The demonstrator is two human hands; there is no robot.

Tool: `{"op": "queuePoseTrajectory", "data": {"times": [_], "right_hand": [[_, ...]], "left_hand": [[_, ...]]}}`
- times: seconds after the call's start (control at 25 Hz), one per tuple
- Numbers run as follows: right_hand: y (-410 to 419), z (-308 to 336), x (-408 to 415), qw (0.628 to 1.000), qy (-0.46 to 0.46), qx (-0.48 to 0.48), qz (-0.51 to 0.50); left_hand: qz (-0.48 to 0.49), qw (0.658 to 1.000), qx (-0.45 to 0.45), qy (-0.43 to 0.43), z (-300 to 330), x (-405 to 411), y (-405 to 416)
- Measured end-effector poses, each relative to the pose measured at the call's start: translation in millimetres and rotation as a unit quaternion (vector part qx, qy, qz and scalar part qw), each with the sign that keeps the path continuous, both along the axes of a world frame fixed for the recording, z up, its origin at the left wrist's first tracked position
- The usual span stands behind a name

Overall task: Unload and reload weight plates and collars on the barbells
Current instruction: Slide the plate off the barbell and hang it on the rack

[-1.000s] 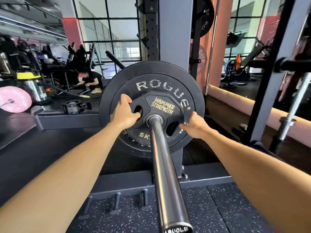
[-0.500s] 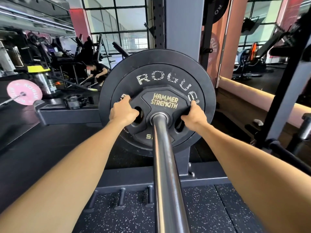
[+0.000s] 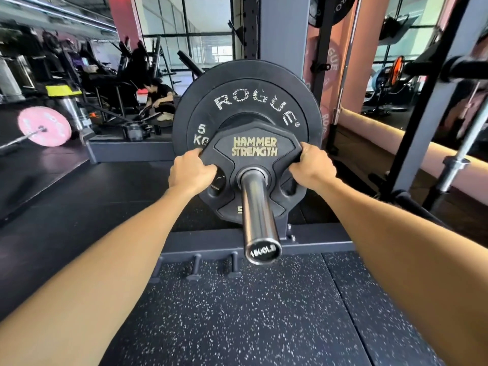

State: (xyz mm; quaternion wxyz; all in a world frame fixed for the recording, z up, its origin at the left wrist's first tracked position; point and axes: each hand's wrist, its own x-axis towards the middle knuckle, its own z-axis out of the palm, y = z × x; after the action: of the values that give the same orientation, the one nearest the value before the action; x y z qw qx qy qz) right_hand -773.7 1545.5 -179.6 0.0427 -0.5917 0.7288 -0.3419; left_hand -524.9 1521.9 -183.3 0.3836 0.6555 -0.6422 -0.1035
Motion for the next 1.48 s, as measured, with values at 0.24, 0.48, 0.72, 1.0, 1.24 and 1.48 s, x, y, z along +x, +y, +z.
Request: {"op": "queuePoseTrajectory", "data": {"times": [0.24,0.48,0.72,1.0,1.24,1.48], "right_hand": [[74,4,7,1.000,0.024,0.006,0.013],[128,4,15,1.000,0.029,-0.002,-0.005],[169,6,20,0.998,0.051,-0.019,-0.016],[211,15,24,0.993,0.116,-0.005,-0.005],[219,45,22,0.991,0.131,-0.013,0.028],[180,125,17,0.988,0.112,-0.075,0.078]], "left_hand": [[-0.012,1.000,-0.019,0.010,-8,10,71],[0.008,0.999,-0.042,0.001,-13,16,116],[0.003,0.998,-0.067,0.008,-22,20,155],[-0.037,0.998,-0.035,-0.042,-14,33,187],[-0.062,0.994,-0.044,-0.082,37,41,200],[-0.046,0.992,-0.084,-0.082,124,41,164]]}}
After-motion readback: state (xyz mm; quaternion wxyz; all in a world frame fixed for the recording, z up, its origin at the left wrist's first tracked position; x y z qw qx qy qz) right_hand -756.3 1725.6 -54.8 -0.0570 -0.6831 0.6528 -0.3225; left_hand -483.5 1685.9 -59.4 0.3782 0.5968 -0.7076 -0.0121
